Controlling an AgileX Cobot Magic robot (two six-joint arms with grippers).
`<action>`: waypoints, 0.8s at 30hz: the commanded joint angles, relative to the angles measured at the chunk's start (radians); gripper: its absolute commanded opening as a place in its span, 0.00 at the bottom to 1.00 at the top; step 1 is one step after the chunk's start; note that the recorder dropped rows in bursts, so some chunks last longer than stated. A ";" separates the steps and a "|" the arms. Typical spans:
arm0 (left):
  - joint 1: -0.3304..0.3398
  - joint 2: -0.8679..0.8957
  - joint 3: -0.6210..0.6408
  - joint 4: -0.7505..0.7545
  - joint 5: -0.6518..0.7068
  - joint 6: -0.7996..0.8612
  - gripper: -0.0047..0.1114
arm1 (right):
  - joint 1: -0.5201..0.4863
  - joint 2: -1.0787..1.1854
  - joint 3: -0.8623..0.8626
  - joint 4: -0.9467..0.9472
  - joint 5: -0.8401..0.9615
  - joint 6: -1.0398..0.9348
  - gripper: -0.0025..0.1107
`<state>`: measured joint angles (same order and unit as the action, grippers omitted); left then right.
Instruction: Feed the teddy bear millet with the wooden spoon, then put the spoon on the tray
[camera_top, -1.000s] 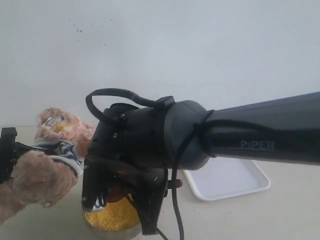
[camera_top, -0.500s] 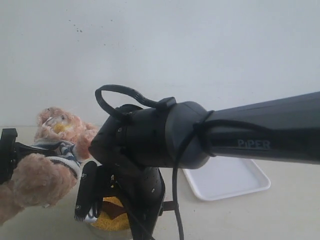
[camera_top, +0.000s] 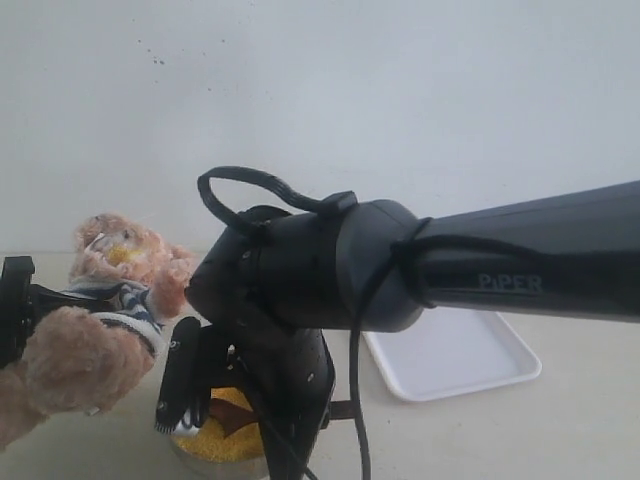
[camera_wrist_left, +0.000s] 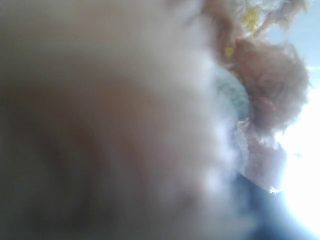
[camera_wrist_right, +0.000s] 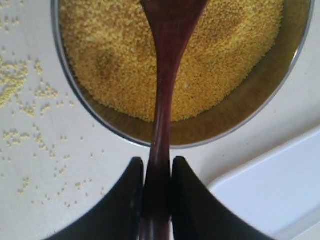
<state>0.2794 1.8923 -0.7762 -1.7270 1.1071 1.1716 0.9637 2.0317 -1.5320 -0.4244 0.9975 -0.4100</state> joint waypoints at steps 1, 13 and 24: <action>0.001 -0.001 -0.005 -0.017 0.039 0.008 0.07 | -0.039 -0.008 -0.005 0.098 -0.002 -0.038 0.02; 0.001 -0.001 -0.005 -0.017 0.040 0.019 0.07 | -0.077 -0.008 -0.005 0.157 -0.018 -0.037 0.02; 0.001 -0.001 -0.005 -0.017 0.039 0.036 0.07 | -0.119 -0.010 -0.005 0.185 -0.015 -0.031 0.02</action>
<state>0.2794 1.8923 -0.7762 -1.7270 1.1071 1.1962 0.8715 2.0317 -1.5337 -0.2600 0.9741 -0.4409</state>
